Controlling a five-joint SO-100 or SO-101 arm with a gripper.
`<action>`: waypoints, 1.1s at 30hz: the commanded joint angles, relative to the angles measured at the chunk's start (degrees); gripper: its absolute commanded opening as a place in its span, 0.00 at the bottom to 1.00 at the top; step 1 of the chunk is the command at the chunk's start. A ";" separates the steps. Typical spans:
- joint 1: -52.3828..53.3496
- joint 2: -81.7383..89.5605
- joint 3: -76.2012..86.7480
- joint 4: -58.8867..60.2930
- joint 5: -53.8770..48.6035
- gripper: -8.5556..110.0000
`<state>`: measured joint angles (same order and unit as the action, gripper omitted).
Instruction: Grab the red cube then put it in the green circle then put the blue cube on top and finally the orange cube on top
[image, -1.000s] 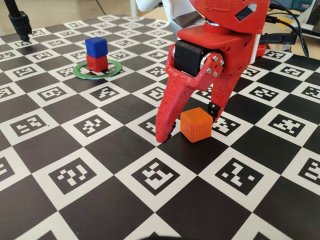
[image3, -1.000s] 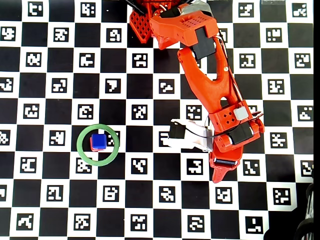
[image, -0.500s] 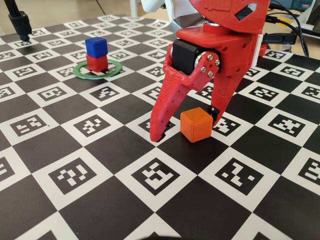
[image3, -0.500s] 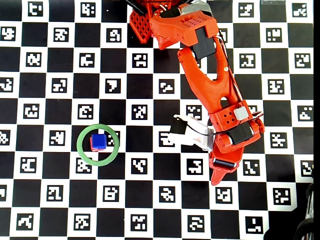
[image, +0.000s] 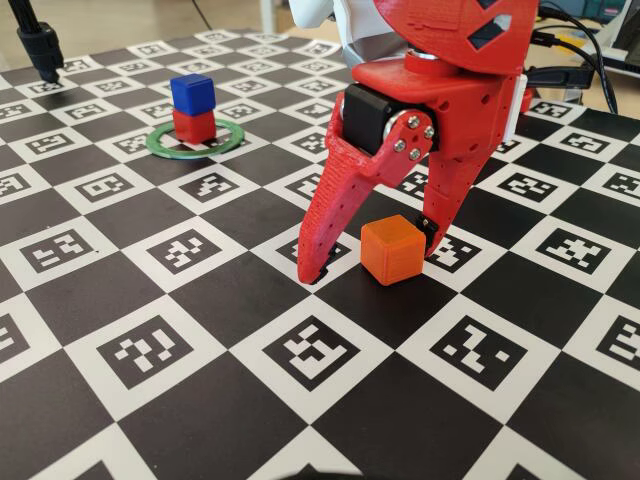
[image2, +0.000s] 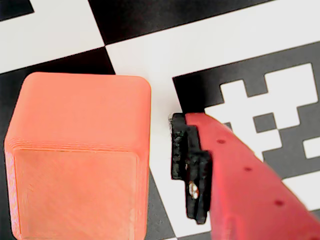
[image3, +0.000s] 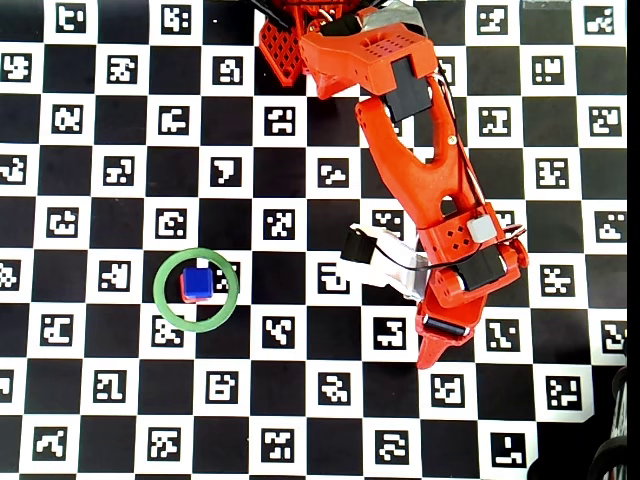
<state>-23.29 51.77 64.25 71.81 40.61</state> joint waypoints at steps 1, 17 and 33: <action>0.09 2.11 -4.13 -0.97 0.53 0.44; 0.44 7.47 -2.46 -2.90 -0.18 0.15; 0.97 16.17 0.44 -0.09 -9.32 0.11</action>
<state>-22.68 58.27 67.59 69.26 36.30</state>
